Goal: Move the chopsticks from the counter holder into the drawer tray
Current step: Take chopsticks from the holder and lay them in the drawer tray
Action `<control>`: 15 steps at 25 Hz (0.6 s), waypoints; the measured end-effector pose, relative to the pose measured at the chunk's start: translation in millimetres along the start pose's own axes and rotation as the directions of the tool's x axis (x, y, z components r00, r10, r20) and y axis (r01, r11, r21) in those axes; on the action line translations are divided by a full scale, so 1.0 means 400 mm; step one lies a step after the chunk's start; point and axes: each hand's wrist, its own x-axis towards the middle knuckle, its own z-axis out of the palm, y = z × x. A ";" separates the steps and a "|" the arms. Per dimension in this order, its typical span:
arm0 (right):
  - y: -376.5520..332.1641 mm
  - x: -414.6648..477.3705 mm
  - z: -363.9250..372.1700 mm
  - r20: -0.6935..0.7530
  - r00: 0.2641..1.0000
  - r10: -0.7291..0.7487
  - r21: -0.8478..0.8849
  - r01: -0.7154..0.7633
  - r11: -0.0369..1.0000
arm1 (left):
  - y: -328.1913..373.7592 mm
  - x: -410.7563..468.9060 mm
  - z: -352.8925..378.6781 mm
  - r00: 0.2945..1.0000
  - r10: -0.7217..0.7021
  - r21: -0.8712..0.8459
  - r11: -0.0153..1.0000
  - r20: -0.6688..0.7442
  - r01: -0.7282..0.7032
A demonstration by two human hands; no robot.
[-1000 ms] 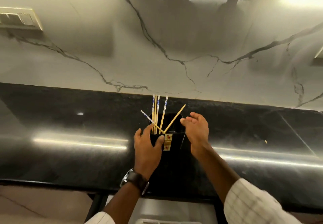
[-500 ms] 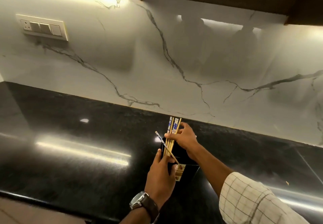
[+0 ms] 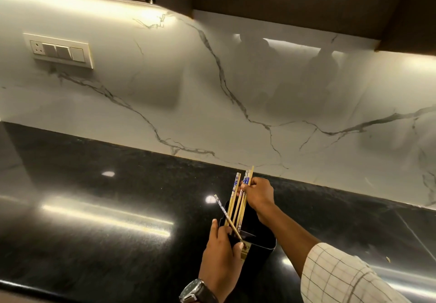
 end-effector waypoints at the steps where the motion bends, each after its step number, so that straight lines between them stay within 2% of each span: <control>1: -0.002 -0.002 -0.014 -0.014 1.000 -0.007 0.043 0.007 0.999 | 0.000 0.001 0.002 1.000 -0.004 0.003 1.000 -0.001 0.004; 4: -0.025 -0.028 -0.065 -0.070 0.995 -0.066 0.171 0.077 0.982 | 0.000 -0.002 0.007 1.000 -0.016 -0.015 1.000 -0.016 0.015; 6: -0.050 -0.058 -0.109 -0.179 0.974 -0.138 0.210 0.175 0.962 | 0.005 -0.011 0.007 0.999 -0.029 -0.048 0.998 -0.039 0.027; 8: -0.082 -0.105 -0.168 -0.301 0.930 -0.212 0.249 0.292 0.924 | 0.027 -0.024 -0.001 0.991 0.005 -0.064 0.998 -0.132 -0.014; 10: -0.109 -0.162 -0.237 -0.341 0.896 -0.283 0.318 0.393 0.863 | 0.071 -0.031 -0.020 0.957 0.116 -0.067 0.988 -0.265 -0.139; 12: -0.128 -0.234 -0.303 -0.263 0.903 -0.339 0.442 0.425 0.790 | 0.139 -0.034 -0.050 0.927 0.231 -0.136 0.950 -0.296 -0.281; 15: -0.137 -0.330 -0.362 -0.072 0.934 -0.349 0.613 0.318 0.724 | 0.228 -0.046 -0.091 0.922 0.381 -0.370 0.848 -0.068 -0.378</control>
